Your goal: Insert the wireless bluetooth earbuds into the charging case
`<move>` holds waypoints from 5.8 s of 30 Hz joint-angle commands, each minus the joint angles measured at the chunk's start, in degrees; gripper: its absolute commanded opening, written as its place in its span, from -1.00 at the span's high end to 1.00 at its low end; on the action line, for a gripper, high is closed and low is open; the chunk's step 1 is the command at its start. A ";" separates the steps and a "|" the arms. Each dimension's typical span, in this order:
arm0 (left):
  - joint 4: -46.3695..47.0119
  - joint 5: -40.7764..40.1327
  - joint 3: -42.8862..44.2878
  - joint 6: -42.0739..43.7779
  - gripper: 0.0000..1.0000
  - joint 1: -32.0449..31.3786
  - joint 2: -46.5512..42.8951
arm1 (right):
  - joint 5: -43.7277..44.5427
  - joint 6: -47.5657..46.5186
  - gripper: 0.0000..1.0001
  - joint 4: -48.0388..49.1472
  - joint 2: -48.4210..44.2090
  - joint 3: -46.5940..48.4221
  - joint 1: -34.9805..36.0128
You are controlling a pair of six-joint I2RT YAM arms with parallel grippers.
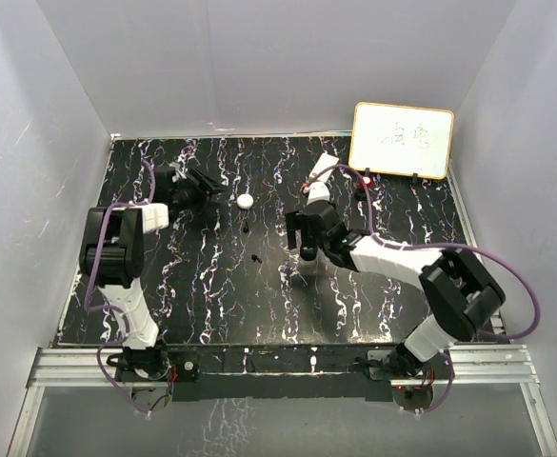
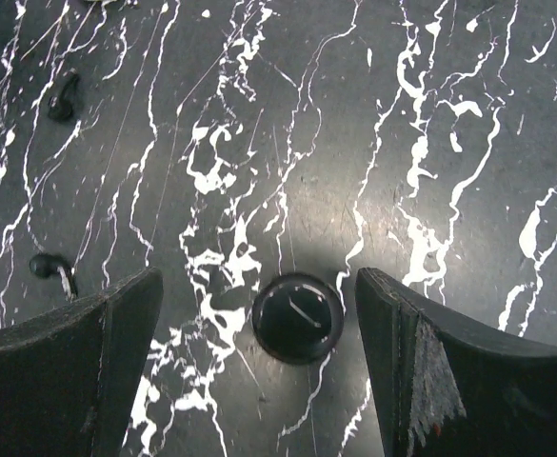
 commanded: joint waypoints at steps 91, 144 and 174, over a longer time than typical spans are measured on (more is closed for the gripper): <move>-17.36 -0.99 -17.28 8.52 -0.45 -3.46 -50.16 | -9.49 -2.27 -0.65 0.82 9.73 4.63 -2.61; -14.31 0.37 -20.14 7.14 -0.47 -6.93 -48.74 | -9.56 -16.04 -0.41 -6.78 10.99 2.78 -0.15; -8.01 10.86 -20.14 4.54 -0.52 -7.05 -46.64 | -12.52 -19.15 0.54 3.38 0.16 -2.68 0.06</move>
